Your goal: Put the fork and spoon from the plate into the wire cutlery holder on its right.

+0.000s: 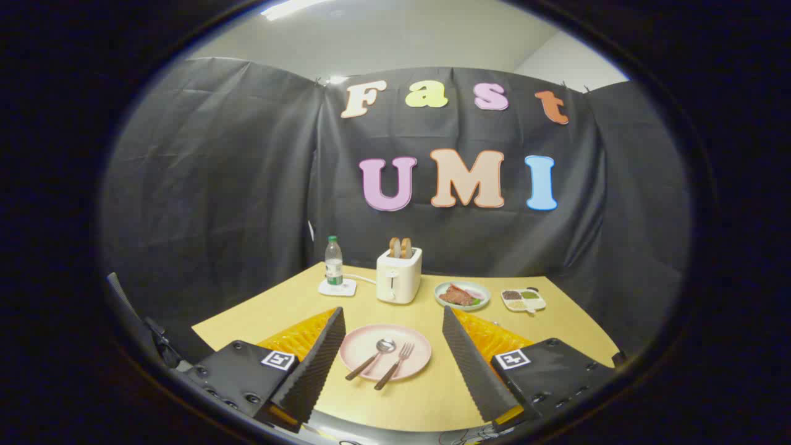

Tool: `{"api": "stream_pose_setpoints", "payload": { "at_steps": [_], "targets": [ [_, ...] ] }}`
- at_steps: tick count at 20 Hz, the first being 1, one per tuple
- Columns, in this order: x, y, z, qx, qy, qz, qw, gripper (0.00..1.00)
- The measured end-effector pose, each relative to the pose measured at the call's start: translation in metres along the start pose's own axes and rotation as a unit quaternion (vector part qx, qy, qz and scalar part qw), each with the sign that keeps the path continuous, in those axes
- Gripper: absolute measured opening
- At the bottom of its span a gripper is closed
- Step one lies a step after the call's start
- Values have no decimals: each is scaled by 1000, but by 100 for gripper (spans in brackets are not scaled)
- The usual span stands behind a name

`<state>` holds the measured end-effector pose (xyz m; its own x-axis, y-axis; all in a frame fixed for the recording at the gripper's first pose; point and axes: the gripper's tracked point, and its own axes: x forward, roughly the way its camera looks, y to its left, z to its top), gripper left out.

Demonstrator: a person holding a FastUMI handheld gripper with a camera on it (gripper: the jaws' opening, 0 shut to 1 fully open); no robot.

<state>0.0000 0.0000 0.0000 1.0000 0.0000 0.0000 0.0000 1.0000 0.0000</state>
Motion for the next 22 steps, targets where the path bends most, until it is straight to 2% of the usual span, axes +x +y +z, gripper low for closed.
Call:
{"api": "stream_pose_setpoints", "payload": {
  "at_steps": [11,22],
  "targets": [
    [12,17,-42,-24,40,9,999,100],
    [43,14,-74,-3,77,-38,996,100]
  ]
}}
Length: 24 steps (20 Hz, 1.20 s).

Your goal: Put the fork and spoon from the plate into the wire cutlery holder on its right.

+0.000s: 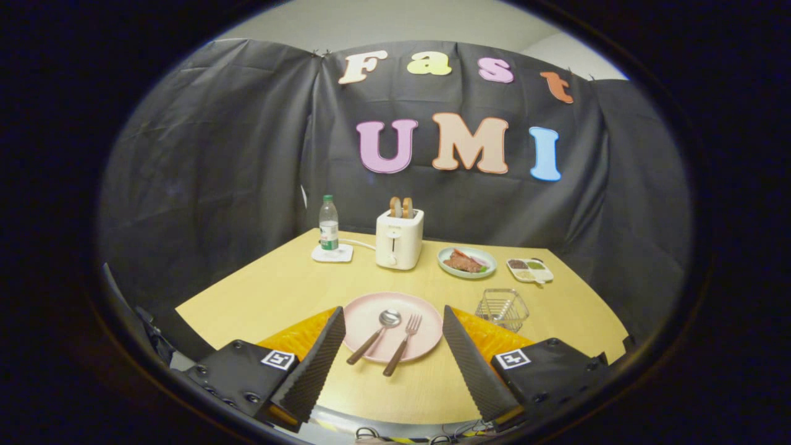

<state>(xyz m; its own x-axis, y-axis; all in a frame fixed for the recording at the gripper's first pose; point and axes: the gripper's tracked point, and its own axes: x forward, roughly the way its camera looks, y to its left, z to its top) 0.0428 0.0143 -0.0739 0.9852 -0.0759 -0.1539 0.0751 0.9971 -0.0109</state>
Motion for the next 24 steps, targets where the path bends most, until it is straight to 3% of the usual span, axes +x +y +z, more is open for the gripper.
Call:
{"api": "stream_pose_setpoints", "payload": {
  "at_steps": [9,17,24],
  "targets": [
    [40,-4,-71,9,82,-55,995,100],
    [68,9,-128,-3,129,-66,989,100],
    [80,5,-141,1,142,-73,987,96]
  ]
}}
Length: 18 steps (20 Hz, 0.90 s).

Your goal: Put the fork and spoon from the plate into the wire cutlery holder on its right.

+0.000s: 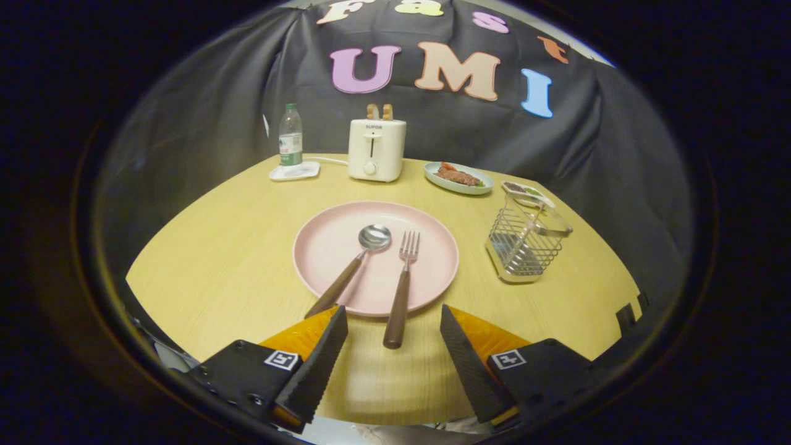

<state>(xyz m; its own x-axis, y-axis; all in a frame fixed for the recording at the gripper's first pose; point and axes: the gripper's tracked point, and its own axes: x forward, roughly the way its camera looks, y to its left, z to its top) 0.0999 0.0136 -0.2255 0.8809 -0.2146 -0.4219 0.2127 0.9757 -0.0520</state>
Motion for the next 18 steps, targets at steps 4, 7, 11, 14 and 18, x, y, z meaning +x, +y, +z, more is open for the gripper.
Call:
{"api": "stream_pose_setpoints", "payload": {
  "at_steps": [4,7,11,14,18],
  "targets": [
    [8,-3,1,10,2,0,1000,83],
    [11,-5,0,17,8,4,1000,61],
    [13,-3,-4,21,20,17,999,34],
    [9,-8,-10,27,35,14,999,23],
    [13,-7,-7,23,40,8,999,13]
  ]
}}
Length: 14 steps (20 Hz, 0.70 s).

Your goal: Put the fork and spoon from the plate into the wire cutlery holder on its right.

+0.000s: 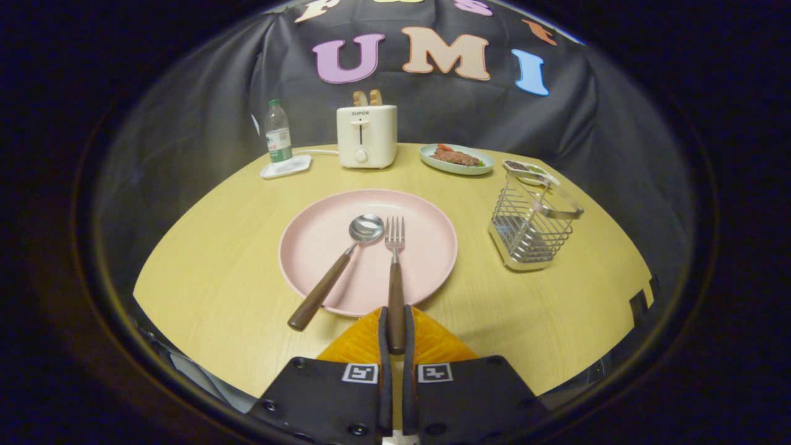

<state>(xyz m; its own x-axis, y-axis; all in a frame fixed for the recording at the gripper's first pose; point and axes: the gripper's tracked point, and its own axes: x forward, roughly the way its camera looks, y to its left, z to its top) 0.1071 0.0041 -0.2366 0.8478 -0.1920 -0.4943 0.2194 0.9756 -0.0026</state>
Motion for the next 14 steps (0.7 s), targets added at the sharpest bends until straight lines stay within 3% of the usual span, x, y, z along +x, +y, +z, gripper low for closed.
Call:
{"api": "stream_pose_setpoints", "payload": {
  "at_steps": [4,14],
  "targets": [
    [-2,-4,2,-11,7,-13,1000,4],
    [-22,-24,50,-3,-5,-41,999,4]
  ]
}}
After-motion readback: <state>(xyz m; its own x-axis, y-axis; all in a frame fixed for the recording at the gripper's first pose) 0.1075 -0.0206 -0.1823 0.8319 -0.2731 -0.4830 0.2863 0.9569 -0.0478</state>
